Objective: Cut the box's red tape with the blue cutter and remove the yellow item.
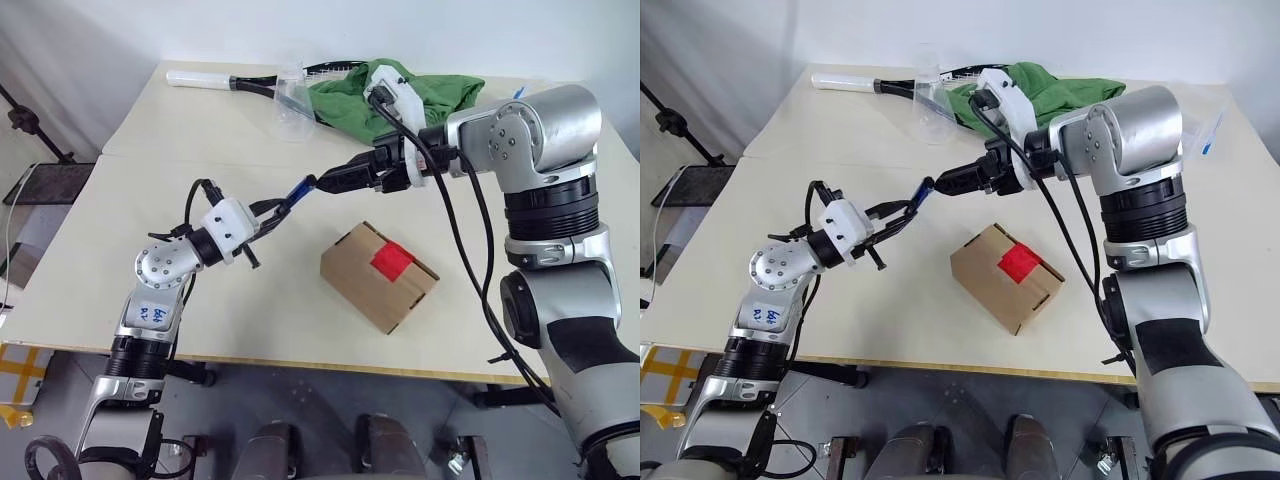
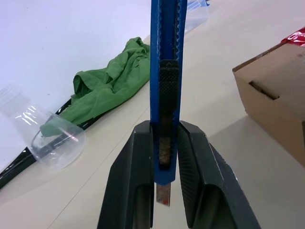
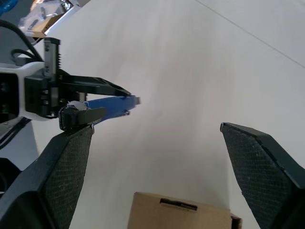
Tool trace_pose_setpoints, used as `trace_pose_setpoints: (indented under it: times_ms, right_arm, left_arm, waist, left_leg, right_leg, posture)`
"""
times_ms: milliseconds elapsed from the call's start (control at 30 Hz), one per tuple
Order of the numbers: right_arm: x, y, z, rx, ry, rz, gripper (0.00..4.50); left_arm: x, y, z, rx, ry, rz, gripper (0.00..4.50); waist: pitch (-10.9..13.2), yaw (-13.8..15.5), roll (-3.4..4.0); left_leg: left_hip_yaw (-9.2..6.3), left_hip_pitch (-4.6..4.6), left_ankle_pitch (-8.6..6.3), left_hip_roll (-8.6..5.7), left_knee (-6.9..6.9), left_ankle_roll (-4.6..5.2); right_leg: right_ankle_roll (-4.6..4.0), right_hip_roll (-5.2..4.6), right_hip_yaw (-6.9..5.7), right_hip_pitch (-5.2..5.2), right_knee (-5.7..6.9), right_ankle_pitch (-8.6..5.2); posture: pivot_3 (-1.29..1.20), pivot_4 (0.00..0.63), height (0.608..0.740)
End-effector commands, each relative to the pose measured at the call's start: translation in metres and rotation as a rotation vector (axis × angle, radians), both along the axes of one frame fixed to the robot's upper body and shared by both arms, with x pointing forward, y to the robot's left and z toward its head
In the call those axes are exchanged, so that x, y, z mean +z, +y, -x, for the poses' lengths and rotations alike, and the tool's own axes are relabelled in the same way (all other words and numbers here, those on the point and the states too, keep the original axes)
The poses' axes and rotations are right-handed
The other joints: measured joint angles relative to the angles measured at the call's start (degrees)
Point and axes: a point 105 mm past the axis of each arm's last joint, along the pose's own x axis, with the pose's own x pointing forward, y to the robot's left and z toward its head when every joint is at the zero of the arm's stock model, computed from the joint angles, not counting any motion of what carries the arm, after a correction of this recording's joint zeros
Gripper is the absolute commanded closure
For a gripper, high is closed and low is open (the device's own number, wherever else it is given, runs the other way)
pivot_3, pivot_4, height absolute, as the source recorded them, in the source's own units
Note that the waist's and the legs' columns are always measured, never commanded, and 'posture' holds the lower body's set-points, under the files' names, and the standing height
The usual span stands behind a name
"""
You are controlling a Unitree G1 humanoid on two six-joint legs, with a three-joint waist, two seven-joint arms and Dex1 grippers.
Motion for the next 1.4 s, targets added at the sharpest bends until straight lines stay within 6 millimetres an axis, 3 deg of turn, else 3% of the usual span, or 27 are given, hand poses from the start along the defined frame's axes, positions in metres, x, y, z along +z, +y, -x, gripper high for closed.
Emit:
trace_pose_setpoints:
  times_ms: [33, 300, 667, 833, 1300, 1400]
  right_arm:
    - [0.015, 0.010, 0.007, 0.054, -0.048, -0.025, 0.05]
    - [0.010, -0.007, 0.014, 0.065, -0.088, 0.073, 0.05]
    - [0.012, 0.004, 0.034, 0.167, -0.063, 0.048, 0.05]
    - [0.002, 0.015, 0.014, 0.101, -0.042, 0.032, 0.05]
    - [-0.001, 0.038, 0.000, 0.081, -0.031, 0.023, 0.05]
    - [0.000, 0.039, -0.001, 0.085, -0.038, 0.027, 0.64]
  left_arm:
    - [0.007, -0.011, 0.003, -0.042, -0.027, -0.002, 4.12]
    - [0.004, -0.009, -0.001, -0.026, -0.014, -0.022, 4.12]
    - [0.007, -0.007, -0.005, -0.024, -0.037, -0.040, 4.12]
    - [0.013, -0.013, -0.005, -0.041, -0.062, -0.033, 4.12]
    - [0.014, -0.015, -0.003, -0.046, -0.073, -0.035, 4.12]
    - [0.014, -0.015, -0.003, -0.043, -0.074, -0.035, 4.12]
  waist:
    - [0.00, 0.00, 0.00]
    - [0.00, 0.11, 0.00]
    - [0.00, 0.04, 0.00]
    - [0.00, -0.02, 0.00]
    - [0.00, -0.08, 0.00]
    - [0.00, -0.08, 0.00]
  left_leg:
    - [0.00, 0.00, 0.00, 0.00, 0.00, 0.00]
    - [0.00, -0.04, 0.00, 0.00, 0.00, 0.00]
    - [0.01, -0.05, 0.00, 0.05, 0.00, 0.00]
    - [0.04, -0.04, 0.00, 0.06, 0.00, 0.00]
    - [-0.01, -0.05, 0.00, 0.04, 0.00, 0.00]
    - [-0.02, -0.05, 0.00, 0.04, 0.00, 0.00]
  right_leg:
    - [0.00, 0.00, 0.00, 0.00, 0.01, 0.00]
    - [0.00, 0.00, -0.01, 0.00, -0.11, 0.00]
    - [0.00, 0.03, -0.04, 0.02, -0.17, 0.00]
    - [0.00, 0.04, -0.05, 0.03, -0.18, 0.00]
    - [0.02, 0.04, -0.11, 0.03, -0.16, 0.01]
    - [0.02, 0.04, -0.11, 0.03, -0.16, 0.01]
  posture:
    - [0.00, 0.150, 0.740]
    - [0.00, 0.150, 0.740]
    - [0.00, 0.150, 0.740]
    - [0.00, 0.150, 0.740]
    - [0.00, 0.150, 0.740]
    - [0.00, 0.150, 0.740]
